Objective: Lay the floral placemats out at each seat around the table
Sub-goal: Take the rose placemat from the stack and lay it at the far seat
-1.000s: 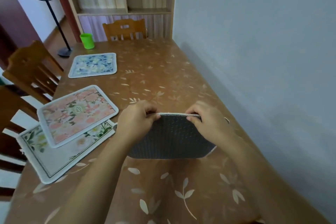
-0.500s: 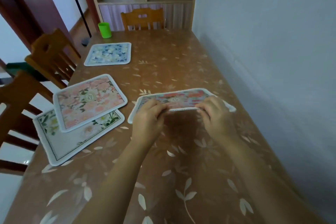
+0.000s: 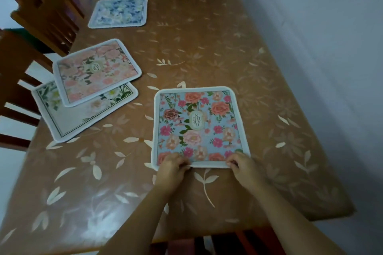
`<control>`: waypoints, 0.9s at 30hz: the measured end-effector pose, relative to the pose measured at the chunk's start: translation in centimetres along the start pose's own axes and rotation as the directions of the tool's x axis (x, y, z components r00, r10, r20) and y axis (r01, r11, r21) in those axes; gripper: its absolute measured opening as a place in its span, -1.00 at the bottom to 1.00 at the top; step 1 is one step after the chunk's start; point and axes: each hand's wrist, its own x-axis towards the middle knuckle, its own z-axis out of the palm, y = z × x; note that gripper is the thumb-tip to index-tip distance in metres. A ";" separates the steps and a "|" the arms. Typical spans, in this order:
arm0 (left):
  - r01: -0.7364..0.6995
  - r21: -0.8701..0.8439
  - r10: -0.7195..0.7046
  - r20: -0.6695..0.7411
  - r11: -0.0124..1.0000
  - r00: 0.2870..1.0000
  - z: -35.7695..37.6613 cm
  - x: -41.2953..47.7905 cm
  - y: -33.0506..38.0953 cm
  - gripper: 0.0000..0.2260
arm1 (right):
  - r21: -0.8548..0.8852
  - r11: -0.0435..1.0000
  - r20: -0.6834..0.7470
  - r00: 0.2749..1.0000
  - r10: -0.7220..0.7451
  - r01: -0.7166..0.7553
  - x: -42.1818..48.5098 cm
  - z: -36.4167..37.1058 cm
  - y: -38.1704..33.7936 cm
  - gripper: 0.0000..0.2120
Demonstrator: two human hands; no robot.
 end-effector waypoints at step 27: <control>0.008 0.058 -0.012 0.057 0.998 0.998 1.5 -4.8 -1.5 -0.87 | -0.129 0.955 0.057 0.964 -0.262 0.267 -3.4 3.6 -0.5 -0.88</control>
